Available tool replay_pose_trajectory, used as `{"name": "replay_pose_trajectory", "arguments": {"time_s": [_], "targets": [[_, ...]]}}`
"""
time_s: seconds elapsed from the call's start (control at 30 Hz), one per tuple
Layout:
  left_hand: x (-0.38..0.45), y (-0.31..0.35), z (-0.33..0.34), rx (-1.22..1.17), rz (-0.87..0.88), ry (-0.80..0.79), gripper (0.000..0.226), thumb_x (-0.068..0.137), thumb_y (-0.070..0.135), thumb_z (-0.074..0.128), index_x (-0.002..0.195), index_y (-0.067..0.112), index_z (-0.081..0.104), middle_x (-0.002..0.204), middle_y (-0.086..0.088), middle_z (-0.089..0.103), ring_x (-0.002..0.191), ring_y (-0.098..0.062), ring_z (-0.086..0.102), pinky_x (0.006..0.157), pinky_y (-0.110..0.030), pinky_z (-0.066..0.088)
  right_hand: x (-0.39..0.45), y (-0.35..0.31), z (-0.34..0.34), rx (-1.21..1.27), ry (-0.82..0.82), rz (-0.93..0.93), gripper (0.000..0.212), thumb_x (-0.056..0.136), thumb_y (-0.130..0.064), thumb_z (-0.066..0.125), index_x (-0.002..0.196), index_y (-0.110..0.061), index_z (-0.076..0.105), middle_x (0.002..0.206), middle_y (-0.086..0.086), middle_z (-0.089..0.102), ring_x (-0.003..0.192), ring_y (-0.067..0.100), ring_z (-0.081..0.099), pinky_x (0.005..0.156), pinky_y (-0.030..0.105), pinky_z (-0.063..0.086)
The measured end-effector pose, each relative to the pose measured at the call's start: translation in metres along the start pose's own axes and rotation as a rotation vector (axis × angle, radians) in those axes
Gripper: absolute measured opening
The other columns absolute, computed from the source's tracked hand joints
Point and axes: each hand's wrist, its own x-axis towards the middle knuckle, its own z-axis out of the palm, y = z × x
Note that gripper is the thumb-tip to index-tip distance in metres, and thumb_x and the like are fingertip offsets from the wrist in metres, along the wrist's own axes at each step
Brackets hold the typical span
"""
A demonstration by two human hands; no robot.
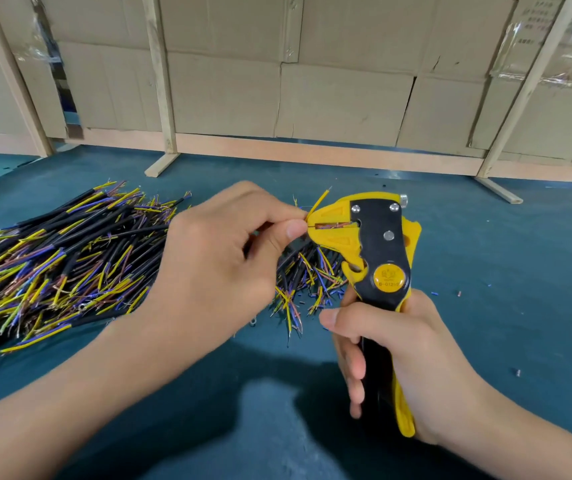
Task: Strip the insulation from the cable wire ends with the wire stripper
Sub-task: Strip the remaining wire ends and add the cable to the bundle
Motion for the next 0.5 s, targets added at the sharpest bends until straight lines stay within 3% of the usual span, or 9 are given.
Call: {"name": "replay_pose_trajectory", "arguments": {"time_s": [0.1,0.17,0.5], "targets": [[0.000,-0.017,0.000,0.285,0.341,-0.070,0.015,0.094,-0.005,0.059,0.097,-0.003,0.073,0.088,-0.013,0.067,0.078,-0.029,0.065,0.075,-0.033,0.053,-0.002,0.006,0.008,-0.033,0.072,0.055,0.037,0.067,-0.026,0.072,0.046,-0.005,0.050,0.045,0.016,0.042,0.035,0.027,0.043,0.043,0.036,0.045],[-0.001,-0.026,0.001,0.394,0.416,-0.099,0.020,0.090,-0.013,0.055,0.099,-0.007,0.071,0.089,-0.017,0.066,0.079,-0.035,0.064,0.073,-0.042,0.055,-0.003,0.009,0.013,-0.032,0.103,0.100,0.039,0.065,-0.028,0.073,0.045,-0.003,0.051,0.044,0.017,0.042,0.037,0.028,0.044,0.044,0.034,0.045],[0.001,-0.026,0.013,0.456,0.324,-0.112,0.022,0.085,-0.014,0.053,0.097,-0.006,0.070,0.089,-0.020,0.063,0.079,-0.040,0.062,0.069,-0.048,0.055,-0.003,0.004,0.019,0.072,0.092,0.157,0.032,0.070,-0.021,0.076,0.050,-0.006,0.056,0.051,0.015,0.048,0.043,0.028,0.049,0.046,0.036,0.049]]}}
